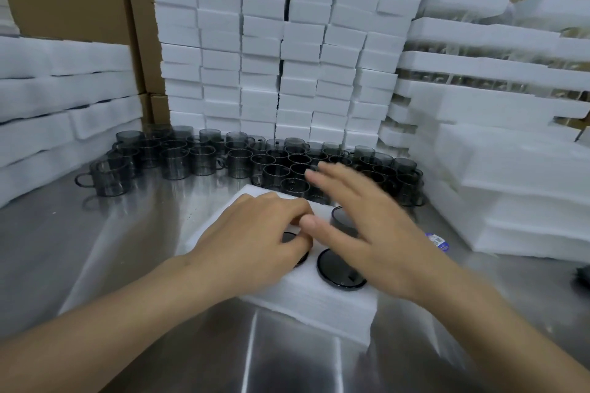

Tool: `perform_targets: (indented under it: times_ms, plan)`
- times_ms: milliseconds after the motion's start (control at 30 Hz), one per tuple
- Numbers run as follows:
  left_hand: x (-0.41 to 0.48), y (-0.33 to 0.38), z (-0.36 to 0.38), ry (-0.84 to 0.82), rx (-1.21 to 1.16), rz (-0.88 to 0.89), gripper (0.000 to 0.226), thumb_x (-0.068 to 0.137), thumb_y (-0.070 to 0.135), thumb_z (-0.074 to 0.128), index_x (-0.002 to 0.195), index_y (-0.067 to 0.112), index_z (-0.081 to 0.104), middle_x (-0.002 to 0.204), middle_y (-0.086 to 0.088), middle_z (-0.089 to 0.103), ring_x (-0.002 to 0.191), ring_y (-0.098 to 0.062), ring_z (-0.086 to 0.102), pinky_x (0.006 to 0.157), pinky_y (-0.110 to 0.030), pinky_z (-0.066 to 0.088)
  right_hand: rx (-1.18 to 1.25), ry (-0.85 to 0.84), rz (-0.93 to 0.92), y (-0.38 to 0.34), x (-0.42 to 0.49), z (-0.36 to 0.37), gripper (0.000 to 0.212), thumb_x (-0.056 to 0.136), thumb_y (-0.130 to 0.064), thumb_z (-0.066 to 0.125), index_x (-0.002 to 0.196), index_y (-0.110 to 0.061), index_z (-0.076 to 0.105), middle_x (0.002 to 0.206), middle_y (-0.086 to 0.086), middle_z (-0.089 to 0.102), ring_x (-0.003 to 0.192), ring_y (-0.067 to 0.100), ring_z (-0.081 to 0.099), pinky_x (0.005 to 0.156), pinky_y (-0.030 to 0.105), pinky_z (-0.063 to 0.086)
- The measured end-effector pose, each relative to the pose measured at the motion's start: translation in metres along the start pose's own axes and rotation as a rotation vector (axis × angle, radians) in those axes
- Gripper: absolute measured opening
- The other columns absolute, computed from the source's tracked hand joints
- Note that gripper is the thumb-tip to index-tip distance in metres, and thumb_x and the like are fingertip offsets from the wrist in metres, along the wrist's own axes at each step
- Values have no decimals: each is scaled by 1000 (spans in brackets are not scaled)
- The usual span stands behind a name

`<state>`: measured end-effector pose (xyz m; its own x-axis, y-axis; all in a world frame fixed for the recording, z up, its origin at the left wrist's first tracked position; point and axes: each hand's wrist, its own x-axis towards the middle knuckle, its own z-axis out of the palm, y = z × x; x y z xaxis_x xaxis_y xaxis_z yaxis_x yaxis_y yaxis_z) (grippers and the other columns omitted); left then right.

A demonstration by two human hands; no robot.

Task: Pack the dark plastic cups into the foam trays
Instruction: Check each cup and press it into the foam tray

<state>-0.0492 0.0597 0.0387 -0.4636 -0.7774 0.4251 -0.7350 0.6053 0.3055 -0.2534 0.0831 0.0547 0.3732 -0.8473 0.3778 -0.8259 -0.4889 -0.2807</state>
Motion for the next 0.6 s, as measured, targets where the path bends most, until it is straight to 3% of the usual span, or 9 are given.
perform_targets:
  times_ms: [100,233,333,400,533,600]
  plan:
    - [-1,0,-2,-32,-22,4,8,91,37,54,92,44,55,81,24,62,94,-2,53,72,-19,33,27,-260,32,1,0,8,79,92,-84,15,160,-49,35,167,-31,29,158,-6,9,132,32,0]
    - [-1,1,-1,6,0,8,13,98,44,47,88,41,56,75,14,58,84,-6,54,68,-26,31,18,-102,81,8,0,4,98,87,-91,8,169,-37,17,173,-26,5,154,-17,-9,130,25,-11]
    - [-1,1,-1,1,11,7,16,98,46,45,83,46,49,71,15,54,81,0,51,66,-18,29,49,-241,157,10,2,7,100,86,-89,5,170,-35,11,174,-24,2,154,-15,-12,124,19,-14]
    - [-1,0,0,3,19,7,20,99,46,45,79,47,46,71,16,54,81,2,50,67,-19,29,117,-291,180,10,2,9,100,85,-88,9,170,-35,12,174,-25,5,154,-17,-9,128,23,-13]
    - [-1,-3,3,9,11,-27,19,102,52,48,103,42,64,97,16,69,94,-7,61,82,-31,44,86,5,127,16,1,0,88,95,-84,9,169,-38,11,171,-30,2,152,-19,-9,129,22,-11]
    - [0,-3,3,22,16,-27,18,101,52,48,98,44,63,93,19,68,93,-6,59,80,-27,42,126,6,145,17,4,-1,86,94,-84,8,168,-41,9,170,-32,0,153,-18,-10,126,19,-12]
